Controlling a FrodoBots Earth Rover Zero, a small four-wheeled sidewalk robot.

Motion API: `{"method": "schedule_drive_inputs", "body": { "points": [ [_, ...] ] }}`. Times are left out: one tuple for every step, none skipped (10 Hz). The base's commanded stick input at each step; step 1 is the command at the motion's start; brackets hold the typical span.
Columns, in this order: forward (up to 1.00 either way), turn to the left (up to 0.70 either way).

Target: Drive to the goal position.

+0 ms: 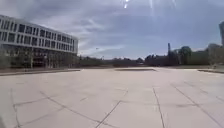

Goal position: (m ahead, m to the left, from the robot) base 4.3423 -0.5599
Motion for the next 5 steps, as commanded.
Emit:
{"method": "schedule_drive_inputs", "body": {
  "points": [
    [0.50,0.00],
    [0.50,0.00],
    [0.50,0.00],
    [0.50,0.00],
    [0.50,0.00]
  ]
}}
